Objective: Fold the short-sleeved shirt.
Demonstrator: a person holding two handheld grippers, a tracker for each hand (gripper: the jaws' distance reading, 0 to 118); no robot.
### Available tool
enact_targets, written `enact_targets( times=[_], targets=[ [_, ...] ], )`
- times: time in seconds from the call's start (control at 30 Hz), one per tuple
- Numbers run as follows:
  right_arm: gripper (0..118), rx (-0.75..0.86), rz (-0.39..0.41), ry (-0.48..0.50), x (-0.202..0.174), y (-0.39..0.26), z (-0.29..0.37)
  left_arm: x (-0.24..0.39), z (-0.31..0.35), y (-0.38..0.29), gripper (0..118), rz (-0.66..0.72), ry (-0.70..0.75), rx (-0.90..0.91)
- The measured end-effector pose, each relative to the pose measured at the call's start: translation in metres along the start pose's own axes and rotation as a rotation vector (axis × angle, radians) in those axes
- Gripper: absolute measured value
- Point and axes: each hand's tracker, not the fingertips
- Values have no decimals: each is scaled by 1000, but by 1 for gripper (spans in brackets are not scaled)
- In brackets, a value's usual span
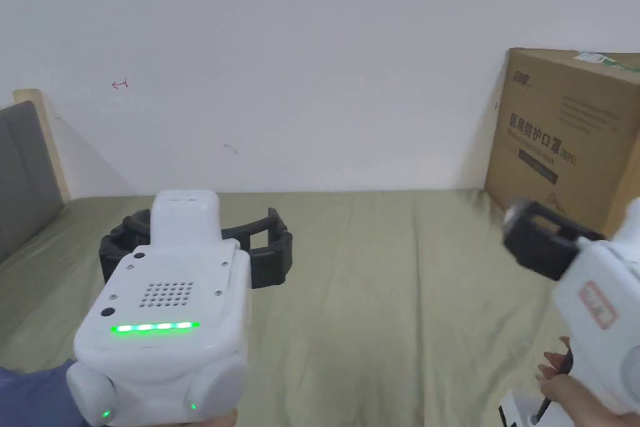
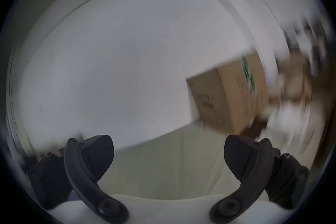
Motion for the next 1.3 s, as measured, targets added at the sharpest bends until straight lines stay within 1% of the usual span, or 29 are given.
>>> enact_targets(
  times=[0.07, 0.1, 0.2, 0.3, 0.47, 0.6, 0.67, 0.73, 0.93, 1.03, 1.13, 1.3],
  targets=[
    [118, -14, 141, -16, -20, -10, -1, -2, 1, -5, 118, 2, -3, 2],
    [118, -24, 167, -24, -26, -14, -1, -3, 2, -7, 118, 1, -6, 6],
    [118, -45, 131, 24, -29, -28, -1, -2, 6, -9, 118, -4, -4, 17],
    [118, -73, 97, 42, -28, -36, 0, -4, 7, -9, 118, -3, -7, 26],
    [118, -69, 99, 39, -26, -38, 3, -7, 8, -12, 118, 11, -12, 10],
    [118, -55, 95, 53, -25, -37, 6, -8, 9, -15, 118, 22, -7, -2],
    [118, -45, 88, 75, -23, -37, 9, -8, 9, -15, 118, 20, -13, -5],
    [118, -37, 87, 70, -25, -38, 11, -7, 11, -15, 118, 22, -21, -3],
    [118, -61, 76, 82, -25, -40, 12, -8, 15, -17, 118, 64, -58, 4],
    [118, -57, 85, 83, -26, -41, 13, -8, 15, -16, 118, 73, -52, -1],
    [118, -47, 104, 79, -27, -41, 14, -8, 15, -16, 118, 69, -54, -3],
    [118, -44, 78, 77, -25, -40, 16, -3, 18, -15, 118, 46, -61, 1]
  ],
)
